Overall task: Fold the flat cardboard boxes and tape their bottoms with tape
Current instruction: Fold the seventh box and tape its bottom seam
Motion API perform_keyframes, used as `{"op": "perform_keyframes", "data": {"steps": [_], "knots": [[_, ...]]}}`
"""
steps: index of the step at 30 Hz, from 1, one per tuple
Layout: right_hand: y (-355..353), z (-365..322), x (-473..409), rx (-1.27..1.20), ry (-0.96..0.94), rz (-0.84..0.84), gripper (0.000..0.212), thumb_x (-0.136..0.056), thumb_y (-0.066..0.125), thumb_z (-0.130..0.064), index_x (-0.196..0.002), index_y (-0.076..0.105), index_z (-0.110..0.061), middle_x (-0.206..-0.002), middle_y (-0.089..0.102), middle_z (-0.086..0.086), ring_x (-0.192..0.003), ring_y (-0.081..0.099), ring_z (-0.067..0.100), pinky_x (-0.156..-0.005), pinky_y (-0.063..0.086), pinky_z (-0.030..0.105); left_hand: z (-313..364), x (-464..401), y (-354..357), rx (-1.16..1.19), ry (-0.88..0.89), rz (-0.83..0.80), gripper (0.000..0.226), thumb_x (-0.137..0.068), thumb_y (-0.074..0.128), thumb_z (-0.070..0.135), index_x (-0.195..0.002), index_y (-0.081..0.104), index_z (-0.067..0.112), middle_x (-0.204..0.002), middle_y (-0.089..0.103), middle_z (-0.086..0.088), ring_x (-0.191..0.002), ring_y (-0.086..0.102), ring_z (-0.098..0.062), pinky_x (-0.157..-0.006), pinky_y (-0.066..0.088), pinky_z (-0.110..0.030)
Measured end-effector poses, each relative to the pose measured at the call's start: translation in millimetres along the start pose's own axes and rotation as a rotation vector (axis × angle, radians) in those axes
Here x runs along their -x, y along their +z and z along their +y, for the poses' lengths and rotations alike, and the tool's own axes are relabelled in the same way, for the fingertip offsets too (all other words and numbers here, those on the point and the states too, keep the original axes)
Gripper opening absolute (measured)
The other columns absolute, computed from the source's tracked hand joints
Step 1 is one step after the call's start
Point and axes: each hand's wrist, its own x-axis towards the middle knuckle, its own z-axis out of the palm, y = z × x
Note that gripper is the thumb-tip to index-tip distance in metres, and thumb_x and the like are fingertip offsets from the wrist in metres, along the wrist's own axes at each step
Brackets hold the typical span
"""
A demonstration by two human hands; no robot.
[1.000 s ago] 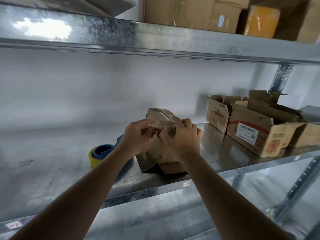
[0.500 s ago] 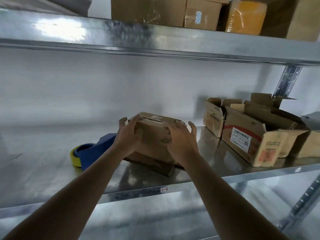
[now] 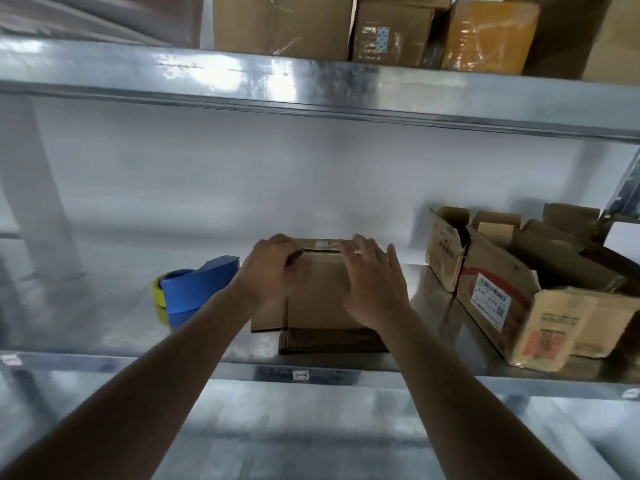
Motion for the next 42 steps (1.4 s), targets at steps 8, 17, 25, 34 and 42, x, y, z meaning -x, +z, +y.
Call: {"op": "perform_keyframes", "data": {"steps": [8,17,25,34,42], "knots": [[-4.4,-6.0,-2.3,-0.079,0.043,-0.010,0.067,-0.086,0.061,-0.022,-0.150,0.047,-0.037,-0.148,0.056,-0.007,-0.142,0.045,0.023,-0.126,0.014,0.048,-8.8,10.5,-3.4,-0.138,0.071,-0.092,0.040,-0.108,0.044,0.040,-0.123,0.073,0.018,-0.120,0.069,0.003,-0.115,0.062,-0.018,-0.108,0.047,-0.042],[-5.6,0.7,-8.9,-0.035,0.100,-0.023,0.072,-0.095,0.061,-0.012,-0.154,0.039,-0.047,-0.171,0.022,-0.002,-0.159,0.012,0.029,-0.122,-0.010,0.063,8.7,14.5,-34.5,-0.062,0.212,-0.091,0.044,-0.089,0.057,0.051,-0.122,0.072,0.026,-0.099,0.066,0.008,-0.091,0.060,-0.014,-0.085,0.049,-0.034],[11.5,-12.7,0.0,-0.508,0.184,0.489,0.034,-0.101,0.058,-0.008,-0.130,0.066,-0.025,-0.124,0.054,0.003,-0.101,0.062,0.016,-0.085,0.060,0.036,-13.9,19.4,-32.7,0.186,0.320,-0.058,0.038,-0.084,0.080,0.004,-0.121,0.077,0.012,-0.117,0.068,0.000,-0.107,0.067,-0.012,-0.094,0.053,-0.022],[30.2,-16.8,4.4,-0.630,-0.144,0.558,0.022,-0.087,0.081,-0.010,-0.109,0.081,-0.011,-0.109,0.076,0.004,-0.099,0.067,0.006,-0.094,0.052,0.013,-5.9,14.2,-18.2,0.141,0.272,0.169,0.023,-0.078,0.090,0.010,-0.099,0.082,0.014,-0.100,0.066,0.017,-0.083,0.059,0.012,-0.077,0.044,-0.004],[40.6,-16.8,15.2,-0.785,-0.059,0.584,0.031,-0.090,0.082,-0.012,-0.120,0.076,-0.006,-0.122,0.075,0.006,-0.113,0.067,0.001,-0.097,0.055,0.019,-21.4,31.7,-15.9,0.304,0.065,0.148,0.021,-0.101,0.065,0.024,-0.113,0.077,0.036,-0.135,0.067,0.007,-0.120,0.063,0.000,-0.099,0.054,-0.020]]}}
